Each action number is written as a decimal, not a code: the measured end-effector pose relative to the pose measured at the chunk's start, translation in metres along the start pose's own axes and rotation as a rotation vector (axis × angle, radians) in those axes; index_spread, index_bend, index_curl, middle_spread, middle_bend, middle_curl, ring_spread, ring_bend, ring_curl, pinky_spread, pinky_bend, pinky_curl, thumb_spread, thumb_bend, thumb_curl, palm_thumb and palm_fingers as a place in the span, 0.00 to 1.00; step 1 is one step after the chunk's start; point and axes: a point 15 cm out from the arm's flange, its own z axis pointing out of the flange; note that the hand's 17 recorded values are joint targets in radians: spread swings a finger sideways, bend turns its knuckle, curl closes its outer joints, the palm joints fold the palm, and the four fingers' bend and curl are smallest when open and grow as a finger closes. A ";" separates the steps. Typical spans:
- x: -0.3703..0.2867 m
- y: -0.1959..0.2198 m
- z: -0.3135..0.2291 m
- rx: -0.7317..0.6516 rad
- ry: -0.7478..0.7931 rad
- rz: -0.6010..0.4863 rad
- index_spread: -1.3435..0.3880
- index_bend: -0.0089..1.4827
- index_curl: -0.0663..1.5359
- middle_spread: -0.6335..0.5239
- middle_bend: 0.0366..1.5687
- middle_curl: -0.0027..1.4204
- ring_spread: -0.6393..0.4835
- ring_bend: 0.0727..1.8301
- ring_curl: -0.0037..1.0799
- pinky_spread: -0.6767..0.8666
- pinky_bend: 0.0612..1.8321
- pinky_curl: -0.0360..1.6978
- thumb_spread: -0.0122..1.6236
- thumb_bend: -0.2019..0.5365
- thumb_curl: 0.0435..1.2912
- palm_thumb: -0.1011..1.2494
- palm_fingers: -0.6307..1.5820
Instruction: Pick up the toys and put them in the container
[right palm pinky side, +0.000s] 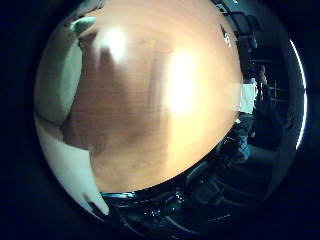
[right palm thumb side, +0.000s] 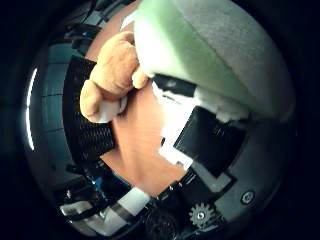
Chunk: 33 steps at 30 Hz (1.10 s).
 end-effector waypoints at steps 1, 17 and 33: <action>0.000 -0.001 -0.008 0.010 0.007 -0.001 0.58 0.58 0.44 0.38 0.68 0.47 0.37 0.65 0.49 0.25 0.63 0.28 0.64 0.28 0.29 0.74 0.88; -0.059 0.041 -0.176 0.036 0.017 -0.056 0.63 0.74 0.52 0.44 0.84 0.50 0.39 0.76 0.60 0.32 0.71 0.43 0.51 0.25 0.51 0.83 0.79; -0.229 0.031 -0.358 0.279 -0.048 -0.240 0.63 0.73 0.54 0.44 0.85 0.50 0.39 0.75 0.64 0.31 0.66 0.52 0.47 0.25 0.60 0.83 0.78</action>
